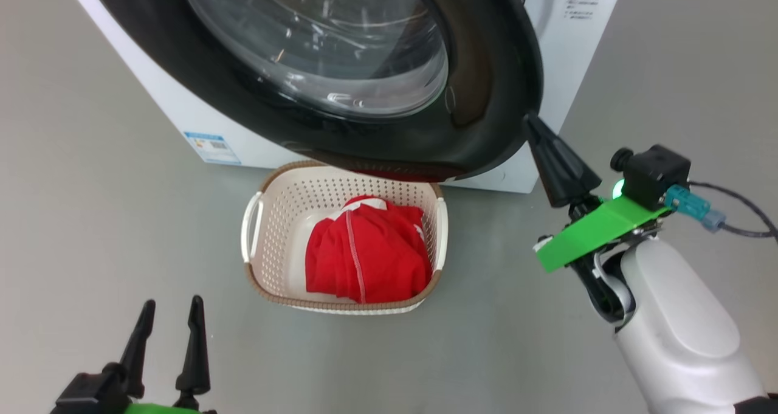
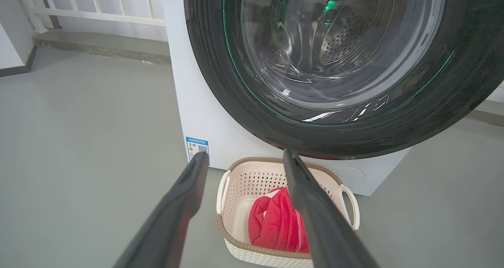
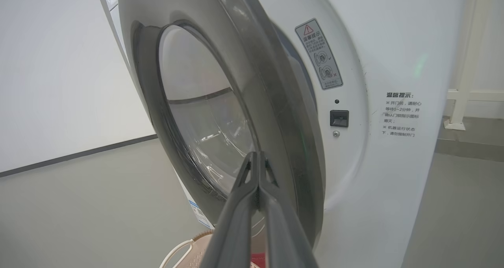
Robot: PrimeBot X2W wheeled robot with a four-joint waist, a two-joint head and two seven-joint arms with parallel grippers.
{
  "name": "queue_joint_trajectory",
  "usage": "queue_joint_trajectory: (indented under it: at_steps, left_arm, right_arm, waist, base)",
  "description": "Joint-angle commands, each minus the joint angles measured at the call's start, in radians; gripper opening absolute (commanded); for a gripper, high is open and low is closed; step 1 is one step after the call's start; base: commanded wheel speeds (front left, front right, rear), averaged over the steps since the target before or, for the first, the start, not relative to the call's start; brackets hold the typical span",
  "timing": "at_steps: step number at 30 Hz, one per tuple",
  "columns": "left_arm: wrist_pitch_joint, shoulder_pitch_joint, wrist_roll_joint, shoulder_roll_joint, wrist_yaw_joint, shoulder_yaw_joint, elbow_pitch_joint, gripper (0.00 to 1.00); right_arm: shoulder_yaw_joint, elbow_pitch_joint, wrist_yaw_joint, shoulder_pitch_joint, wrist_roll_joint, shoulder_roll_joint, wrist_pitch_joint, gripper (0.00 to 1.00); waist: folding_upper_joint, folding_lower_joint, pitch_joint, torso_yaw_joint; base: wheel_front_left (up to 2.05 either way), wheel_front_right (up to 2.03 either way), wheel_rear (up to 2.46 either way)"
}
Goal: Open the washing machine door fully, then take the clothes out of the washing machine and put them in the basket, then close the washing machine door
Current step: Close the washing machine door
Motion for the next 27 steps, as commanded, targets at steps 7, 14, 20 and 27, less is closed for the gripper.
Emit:
queue_joint_trajectory:
  at_steps: [7,14,20,27]
  left_arm:
    - [-0.012,-0.061,0.009,0.007,-0.003,0.014,-0.028,1.0]
    - [-0.012,-0.09,0.007,0.005,-0.003,0.004,-0.036,1.0]
    - [-0.012,-0.105,-0.005,0.004,-0.003,-0.009,-0.04,1.0]
    - [-0.012,-0.127,-0.01,0.004,-0.003,-0.024,-0.049,1.0]
  right_arm:
    - [-0.014,0.017,0.002,-0.084,0.004,0.022,-0.005,0.0]
    - [-0.022,0.041,0.002,-0.139,-0.002,0.013,-0.005,0.0]
    - [-0.049,0.054,0.002,-0.176,-0.008,0.013,-0.005,0.0]
    - [-0.081,0.062,0.002,-0.215,-0.017,0.013,-0.005,0.0]
  waist:
    - [-0.0001,0.0,0.063,0.033]
    - [-0.0001,0.0,0.098,0.051]
    - [-0.0001,0.0,0.118,0.063]
    - [-0.0001,0.0,0.147,0.079]
  base:
    - [0.0,0.0,0.0]
    - [0.0,0.0,0.0]
    - [0.0,0.0,0.0]
    - [0.0,0.0,0.0]
